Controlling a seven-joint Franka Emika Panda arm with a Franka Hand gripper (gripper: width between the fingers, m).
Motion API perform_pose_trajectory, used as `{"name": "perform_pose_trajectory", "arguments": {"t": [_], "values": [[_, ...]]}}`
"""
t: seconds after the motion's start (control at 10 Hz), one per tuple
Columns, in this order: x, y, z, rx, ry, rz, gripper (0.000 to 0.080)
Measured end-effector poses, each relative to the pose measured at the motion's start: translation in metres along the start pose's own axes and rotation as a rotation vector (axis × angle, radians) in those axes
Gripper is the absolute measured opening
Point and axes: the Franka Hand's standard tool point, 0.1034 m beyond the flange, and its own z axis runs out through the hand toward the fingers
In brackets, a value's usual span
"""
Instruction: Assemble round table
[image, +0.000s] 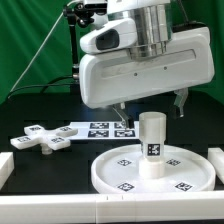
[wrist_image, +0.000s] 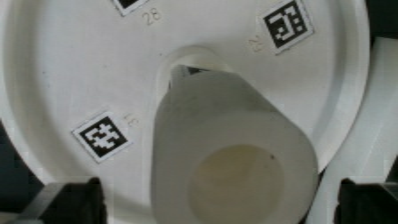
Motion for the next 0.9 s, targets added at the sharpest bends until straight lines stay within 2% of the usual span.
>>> {"name": "perform_pose_trajectory", "arguments": {"t": [0.2,0.3,0.4,0.5,0.6,0.9], "values": [[0.0013,0.0005,0.0000,-0.001,0.006,0.001,0.0649],[0.0011,0.0004,0.0003,-0.015,0.000,-0.024,0.0649],[0.0007,-0.0012,0.0015,-0.051,-0.014,-0.093,0.0649],[0.0004,0.0000,0.0014,-0.053,-0.015,-0.100,0.0649],[0.0006,-0.0009,0.0013,-0.068,-0.020,-0.129,0.0649],[-0.0020,0.0018,0.0034,-0.070,-0.024,-0.154,0.0649]]}}
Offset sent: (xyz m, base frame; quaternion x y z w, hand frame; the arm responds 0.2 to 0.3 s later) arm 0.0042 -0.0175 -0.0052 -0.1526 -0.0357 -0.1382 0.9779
